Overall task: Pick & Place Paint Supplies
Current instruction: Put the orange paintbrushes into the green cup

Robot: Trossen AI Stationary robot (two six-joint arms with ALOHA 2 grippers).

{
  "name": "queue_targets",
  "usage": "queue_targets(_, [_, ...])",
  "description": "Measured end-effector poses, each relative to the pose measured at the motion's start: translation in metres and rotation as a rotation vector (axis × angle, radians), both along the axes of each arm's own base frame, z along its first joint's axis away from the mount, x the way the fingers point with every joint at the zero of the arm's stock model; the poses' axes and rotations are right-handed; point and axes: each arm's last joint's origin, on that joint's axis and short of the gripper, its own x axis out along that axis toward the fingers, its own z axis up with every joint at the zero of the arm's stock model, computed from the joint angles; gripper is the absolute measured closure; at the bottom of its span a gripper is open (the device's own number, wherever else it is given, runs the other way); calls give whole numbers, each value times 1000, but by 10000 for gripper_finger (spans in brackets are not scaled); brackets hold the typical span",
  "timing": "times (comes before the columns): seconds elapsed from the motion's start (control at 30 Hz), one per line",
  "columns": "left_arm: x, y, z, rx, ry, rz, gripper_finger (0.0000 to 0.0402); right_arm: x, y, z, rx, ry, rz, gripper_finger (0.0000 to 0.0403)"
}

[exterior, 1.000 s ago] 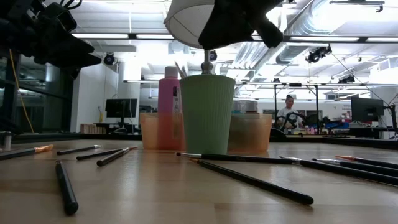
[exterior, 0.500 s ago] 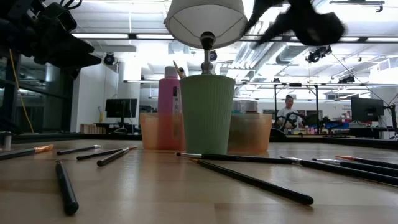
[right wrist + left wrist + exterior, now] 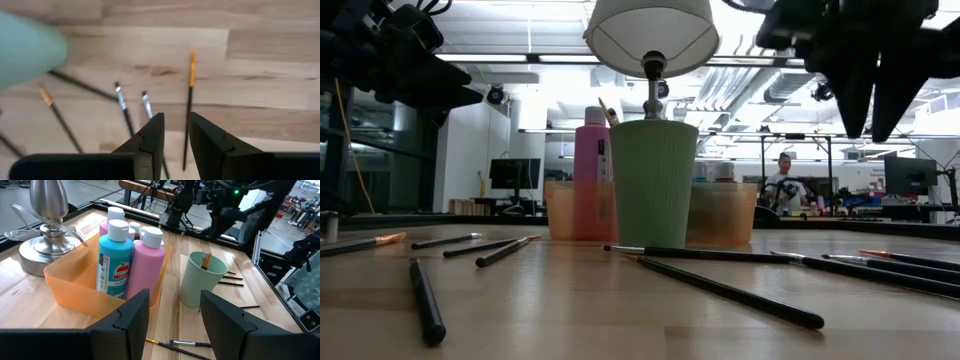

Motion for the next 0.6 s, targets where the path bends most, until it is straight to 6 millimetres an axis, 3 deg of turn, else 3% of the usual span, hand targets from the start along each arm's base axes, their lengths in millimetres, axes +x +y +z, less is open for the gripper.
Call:
queue_targets(0.3, [0, 0, 0, 0, 0, 0, 229, 1, -25, -37, 31, 55, -18, 262])
queue_targets(0.6, [0, 0, 0, 0, 0, 0, 229, -3, -43, -53, 32, 83, 56, 267])
